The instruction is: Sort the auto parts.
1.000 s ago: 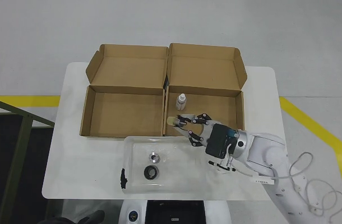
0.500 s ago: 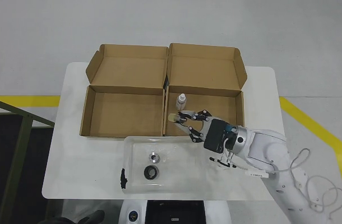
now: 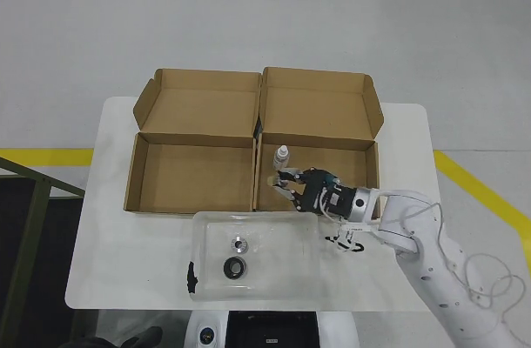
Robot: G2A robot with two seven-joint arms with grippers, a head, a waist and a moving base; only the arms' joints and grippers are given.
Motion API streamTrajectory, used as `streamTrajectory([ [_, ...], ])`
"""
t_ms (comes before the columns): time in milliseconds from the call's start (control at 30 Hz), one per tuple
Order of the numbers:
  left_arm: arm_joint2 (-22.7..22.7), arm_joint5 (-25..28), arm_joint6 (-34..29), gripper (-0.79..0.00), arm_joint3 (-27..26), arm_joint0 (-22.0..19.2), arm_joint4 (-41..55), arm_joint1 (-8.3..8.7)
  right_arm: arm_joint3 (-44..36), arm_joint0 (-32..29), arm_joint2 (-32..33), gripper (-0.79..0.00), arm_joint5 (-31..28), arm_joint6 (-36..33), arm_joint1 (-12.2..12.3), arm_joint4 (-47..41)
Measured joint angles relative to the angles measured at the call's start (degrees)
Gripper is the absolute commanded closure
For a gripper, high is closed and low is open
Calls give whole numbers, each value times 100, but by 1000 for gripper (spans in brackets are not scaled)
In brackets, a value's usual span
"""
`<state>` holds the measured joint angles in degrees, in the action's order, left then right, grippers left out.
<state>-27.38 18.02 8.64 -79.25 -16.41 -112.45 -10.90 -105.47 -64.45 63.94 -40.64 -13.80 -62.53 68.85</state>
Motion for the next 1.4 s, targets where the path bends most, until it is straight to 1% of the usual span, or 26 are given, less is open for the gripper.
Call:
streamTrajectory([
  [233, 0, 0, 0, -785, 0, 0, 0, 0, 752, 351, -229, 0, 96, -306, -64, -98],
  [433, 0, 0, 0, -785, 0, 0, 0, 0, 1346, 632, -300, 0, 191, -438, -107, -151],
  [733, 0, 0, 0, -785, 0, 0, 0, 0, 2015, 1094, -405, 0, 302, -792, -158, 40],
  [933, 0, 0, 0, -785, 0, 0, 0, 0, 2318, 1385, -555, 0, 457, -895, -216, 246],
  [1133, 0, 0, 0, -785, 0, 0, 0, 0, 2488, 1517, -740, -71, 523, -936, -274, 378],
  [1267, 0, 0, 0, -785, 0, 0, 0, 0, 2593, 1558, -829, -92, 560, -910, -306, 419],
  [1367, 0, 0, 0, -785, 0, 0, 0, 0, 2675, 1605, -879, -145, 581, -875, -332, 421],
  [1400, 0, 0, 0, -785, 0, 0, 0, 0, 2697, 1615, -895, -188, 588, -860, -340, 422],
])
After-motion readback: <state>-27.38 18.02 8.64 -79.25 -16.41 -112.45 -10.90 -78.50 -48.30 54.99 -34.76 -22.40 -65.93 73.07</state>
